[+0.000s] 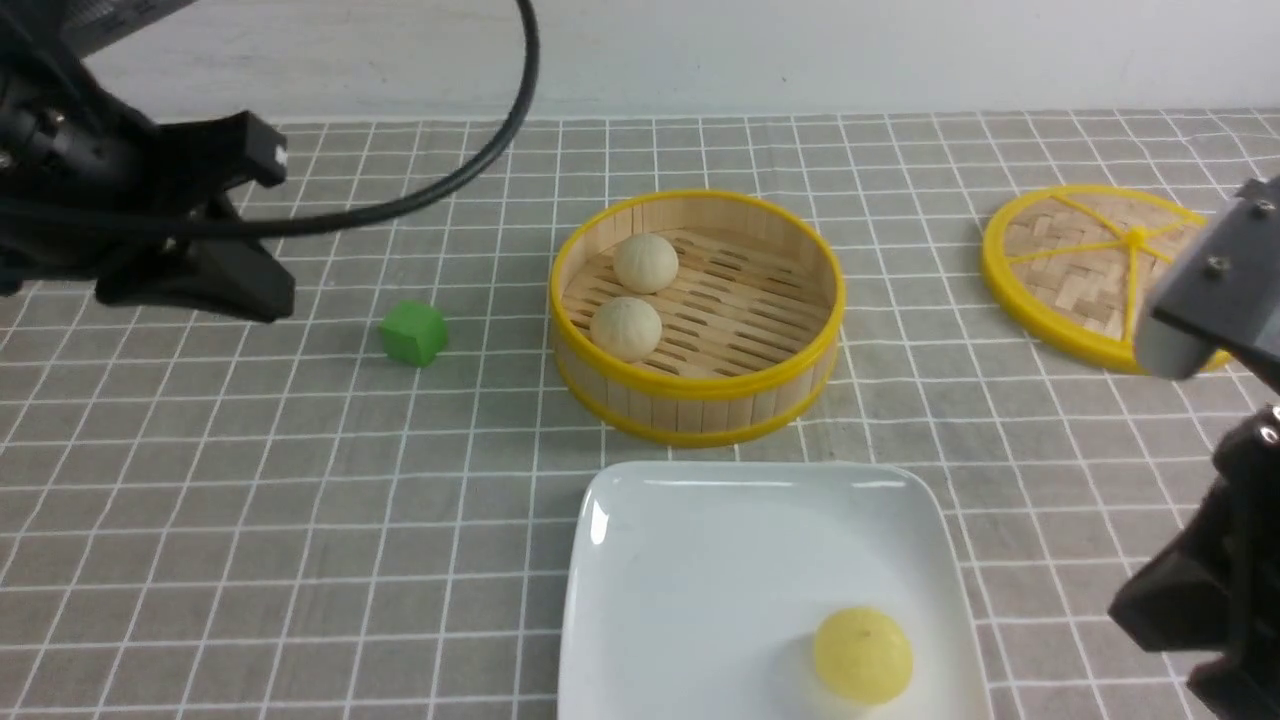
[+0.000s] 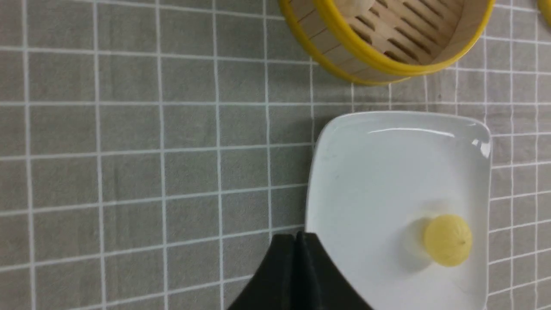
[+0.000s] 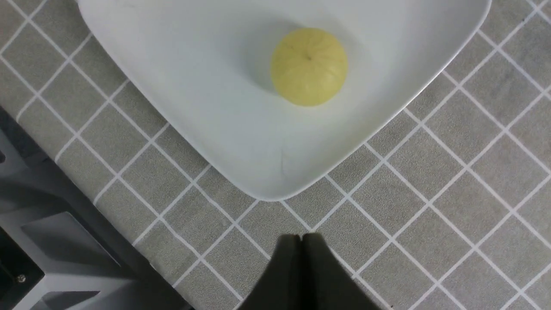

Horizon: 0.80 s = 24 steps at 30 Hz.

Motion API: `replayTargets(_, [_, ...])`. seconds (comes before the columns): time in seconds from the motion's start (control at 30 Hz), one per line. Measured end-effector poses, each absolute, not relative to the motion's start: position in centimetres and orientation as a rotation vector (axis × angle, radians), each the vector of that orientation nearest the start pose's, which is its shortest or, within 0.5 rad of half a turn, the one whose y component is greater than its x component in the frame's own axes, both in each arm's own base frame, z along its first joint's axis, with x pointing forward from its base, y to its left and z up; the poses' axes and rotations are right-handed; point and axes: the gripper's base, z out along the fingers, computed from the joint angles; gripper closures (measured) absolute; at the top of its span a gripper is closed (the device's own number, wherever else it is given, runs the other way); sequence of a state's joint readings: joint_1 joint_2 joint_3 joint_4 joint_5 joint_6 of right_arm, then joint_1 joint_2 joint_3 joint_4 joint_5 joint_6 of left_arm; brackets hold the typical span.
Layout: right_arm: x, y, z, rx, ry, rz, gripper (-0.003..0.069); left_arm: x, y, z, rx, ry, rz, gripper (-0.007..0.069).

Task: Put the steamed buns into the plate on the grey tablecloth.
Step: 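Reach into the bamboo steamer and grasp a bun with the left gripper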

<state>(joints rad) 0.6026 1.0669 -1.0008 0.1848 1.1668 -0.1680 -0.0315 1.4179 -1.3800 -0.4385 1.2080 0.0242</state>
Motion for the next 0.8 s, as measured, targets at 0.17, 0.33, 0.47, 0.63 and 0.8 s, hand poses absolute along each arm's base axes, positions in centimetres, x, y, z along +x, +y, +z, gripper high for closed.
replayTargets(0.17, [13.4,10.8,31.6,-0.909,2.580,0.353,0.0666,31.0,-7.8,34.2,0.059,2.762,-0.643,0.0614])
replayTargets(0.33, [13.6,10.1,29.6,-0.827,2.636,0.257,0.0665,34.2,-14.3,32.0,0.170,2.815,-0.622,0.0577])
replayTargets(0.47, [13.9,9.8,29.4,-0.758,2.640,0.219,0.0662,36.9,-18.0,30.4,0.240,2.819,-0.533,0.0503])
replayTargets(0.63, [14.0,9.8,29.3,-0.728,2.638,0.213,0.0659,40.1,-21.3,28.2,0.329,2.787,-0.386,0.0351])
replayTargets(0.8, [14.0,9.8,29.3,-0.721,2.639,0.214,0.0656,42.6,-23.0,26.1,0.391,2.726,-0.263,0.0254])
